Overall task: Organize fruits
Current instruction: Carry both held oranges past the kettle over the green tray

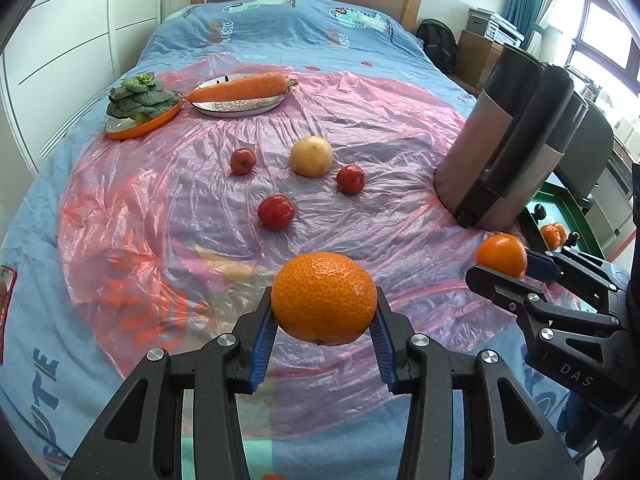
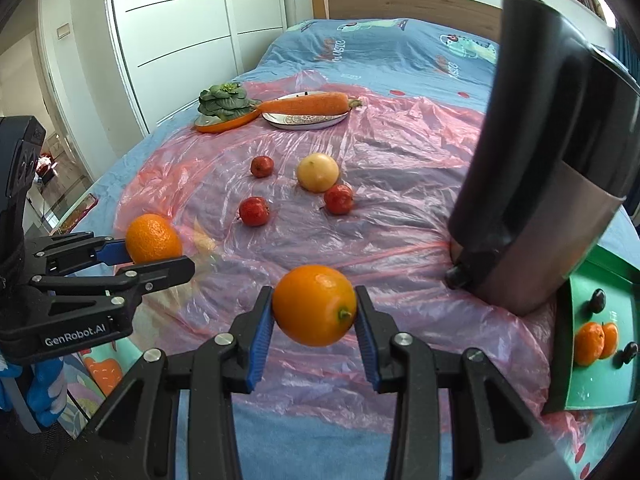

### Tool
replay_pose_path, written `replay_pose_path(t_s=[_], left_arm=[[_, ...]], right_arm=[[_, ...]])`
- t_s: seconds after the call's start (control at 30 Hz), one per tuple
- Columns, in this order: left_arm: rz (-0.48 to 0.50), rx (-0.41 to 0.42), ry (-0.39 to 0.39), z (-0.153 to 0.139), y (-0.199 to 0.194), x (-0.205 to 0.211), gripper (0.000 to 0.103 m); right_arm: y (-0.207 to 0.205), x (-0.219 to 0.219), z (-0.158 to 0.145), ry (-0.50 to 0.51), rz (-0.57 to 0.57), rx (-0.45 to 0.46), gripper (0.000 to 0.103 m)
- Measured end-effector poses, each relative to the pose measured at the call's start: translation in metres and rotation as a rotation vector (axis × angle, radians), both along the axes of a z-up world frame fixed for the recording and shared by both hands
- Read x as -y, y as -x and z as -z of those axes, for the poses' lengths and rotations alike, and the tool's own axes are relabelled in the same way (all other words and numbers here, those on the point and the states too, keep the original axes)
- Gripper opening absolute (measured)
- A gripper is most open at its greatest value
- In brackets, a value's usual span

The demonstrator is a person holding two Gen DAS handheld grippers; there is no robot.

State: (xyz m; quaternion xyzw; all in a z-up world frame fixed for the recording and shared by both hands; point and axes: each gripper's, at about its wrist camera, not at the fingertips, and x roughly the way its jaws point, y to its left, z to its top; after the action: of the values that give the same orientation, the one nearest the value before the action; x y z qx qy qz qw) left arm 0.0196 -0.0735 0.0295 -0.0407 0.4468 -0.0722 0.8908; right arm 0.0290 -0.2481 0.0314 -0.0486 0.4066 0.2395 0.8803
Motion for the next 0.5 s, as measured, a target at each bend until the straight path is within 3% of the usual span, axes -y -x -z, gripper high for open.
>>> replay_pose_path(t_s=[0.5], left_arm=[[0.234, -0.021, 0.063, -0.029, 0.029, 0.106, 0.038]], right_arm=[[0.027, 0.120, -0.011, -0.029, 0.205, 0.019, 0.042]])
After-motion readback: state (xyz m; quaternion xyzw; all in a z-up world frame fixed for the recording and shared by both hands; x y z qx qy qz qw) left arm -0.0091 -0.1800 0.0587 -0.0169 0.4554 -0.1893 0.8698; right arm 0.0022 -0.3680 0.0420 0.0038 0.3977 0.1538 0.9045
